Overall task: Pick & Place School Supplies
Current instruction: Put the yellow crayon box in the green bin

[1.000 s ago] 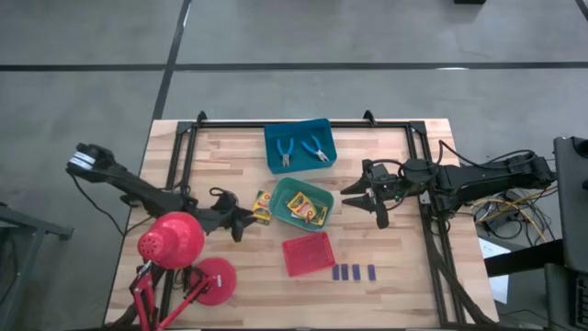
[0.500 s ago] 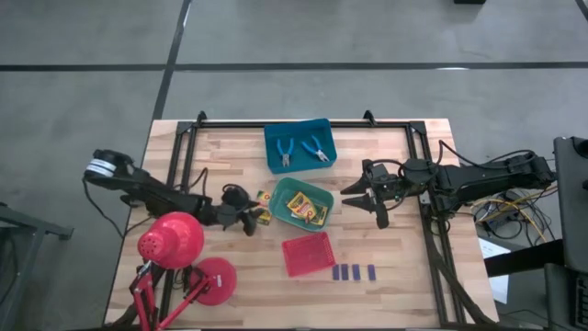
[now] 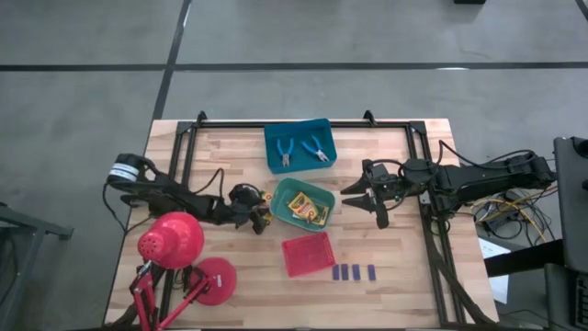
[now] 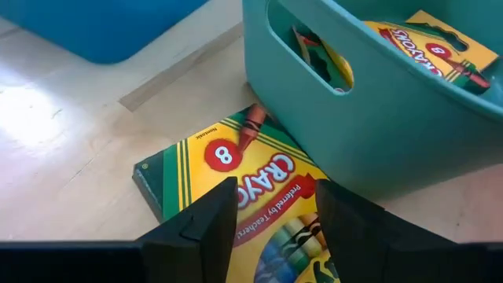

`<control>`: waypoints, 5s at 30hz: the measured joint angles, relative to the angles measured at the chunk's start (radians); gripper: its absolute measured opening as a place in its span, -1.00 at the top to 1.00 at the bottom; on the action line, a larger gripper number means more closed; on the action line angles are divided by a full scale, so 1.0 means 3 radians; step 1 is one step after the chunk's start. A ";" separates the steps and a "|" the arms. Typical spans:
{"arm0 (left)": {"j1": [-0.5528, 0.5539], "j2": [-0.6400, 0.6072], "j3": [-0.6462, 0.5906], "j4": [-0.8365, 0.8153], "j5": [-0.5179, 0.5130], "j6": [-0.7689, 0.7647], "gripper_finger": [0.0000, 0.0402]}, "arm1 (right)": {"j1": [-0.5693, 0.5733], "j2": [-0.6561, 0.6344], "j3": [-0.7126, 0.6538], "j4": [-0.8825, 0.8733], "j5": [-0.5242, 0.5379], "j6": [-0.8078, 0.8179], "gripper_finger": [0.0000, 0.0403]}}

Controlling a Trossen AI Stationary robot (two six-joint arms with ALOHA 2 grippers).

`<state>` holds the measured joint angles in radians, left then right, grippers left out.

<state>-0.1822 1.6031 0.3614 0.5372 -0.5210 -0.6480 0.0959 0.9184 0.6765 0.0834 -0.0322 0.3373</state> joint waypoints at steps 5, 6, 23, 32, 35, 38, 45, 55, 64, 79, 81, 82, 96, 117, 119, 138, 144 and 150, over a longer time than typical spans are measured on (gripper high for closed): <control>-0.0035 -0.0042 -0.0058 -0.0292 0.0371 -0.0130 0.11 | -0.0001 0.0000 0.0000 0.0000 0.0000 0.0000 0.38; -0.0037 -0.0069 -0.0066 -0.0380 0.0448 -0.0200 0.11 | 0.0000 0.0000 0.0000 -0.0001 0.0000 0.0000 0.38; -0.0230 -0.1112 -0.0068 -0.2383 0.0931 -0.1307 0.11 | 0.0000 0.0000 0.0000 -0.0001 0.0000 0.0000 0.38; -0.0588 -0.1551 -0.0076 -0.3216 0.0854 -0.1741 0.11 | 0.0000 0.0000 0.0000 0.0000 0.0000 0.0002 0.38; -0.0698 -0.1636 -0.0081 -0.3364 0.0825 -0.1838 0.11 | 0.0000 0.0000 0.0000 0.0000 0.0000 0.0001 0.38; -0.0763 -0.1741 -0.0090 -0.3407 0.0782 -0.1909 0.11 | 0.0000 0.0000 0.0000 0.0000 0.0000 0.0000 0.38; -0.0936 -0.2195 0.0039 -0.3496 0.0360 -0.1663 0.12 | 0.0000 0.0000 0.0000 -0.0001 0.0000 0.0002 0.38; -0.1077 -0.2591 0.0212 -0.3387 -0.0169 -0.1332 0.12 | -0.0001 0.0001 0.0000 -0.0010 0.0000 0.0002 0.38; -0.1080 -0.2735 0.0556 -0.3356 -0.0415 -0.0775 0.12 | -0.0001 0.0001 0.0001 -0.0010 0.0000 0.0003 0.38; -0.1084 -0.2722 0.0688 -0.3353 -0.0102 -0.0672 0.12 | -0.0001 0.0001 0.0000 -0.0010 0.0000 0.0001 0.38; -0.1090 -0.2696 0.0688 -0.3320 0.0254 -0.0502 0.12 | -0.0001 0.0001 0.0000 -0.0011 0.0001 0.0000 0.38; -0.1090 -0.2677 0.0688 -0.3296 0.0420 -0.0421 0.12 | -0.0001 0.0001 0.0000 -0.0010 0.0001 0.0000 0.38; -0.1082 -0.2143 0.0684 -0.3328 0.0574 -0.0565 0.12 | -0.0001 0.0001 0.0000 -0.0018 0.0000 0.0002 0.38; -0.1056 -0.2063 0.0683 -0.4415 0.0457 -0.1659 0.12 | -0.0033 0.0001 0.0000 -0.0004 0.1314 0.0235 0.38; -0.1028 -0.2008 0.0683 -0.4508 0.0433 -0.1687 0.12 | -0.0032 0.0000 0.0000 -0.0003 0.1332 0.0190 0.38; -0.0880 -0.0875 0.0688 -0.3898 0.0490 -0.1422 0.12 | -0.0031 0.0001 0.0000 -0.0001 0.1332 0.0187 0.38; -0.0880 -0.0538 0.0692 -0.3009 0.0809 -0.0890 0.12 | -0.0031 0.0000 0.0000 -0.0019 0.1332 0.0186 0.38; -0.0879 -0.0183 0.0698 -0.2296 0.1156 -0.0795 0.12 | -0.0031 0.0000 0.0001 -0.0145 0.1330 0.0258 0.38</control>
<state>-0.4458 1.5481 0.5707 -0.1515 -0.1740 -0.8865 0.0868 0.9184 0.6769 0.0397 0.3668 0.4147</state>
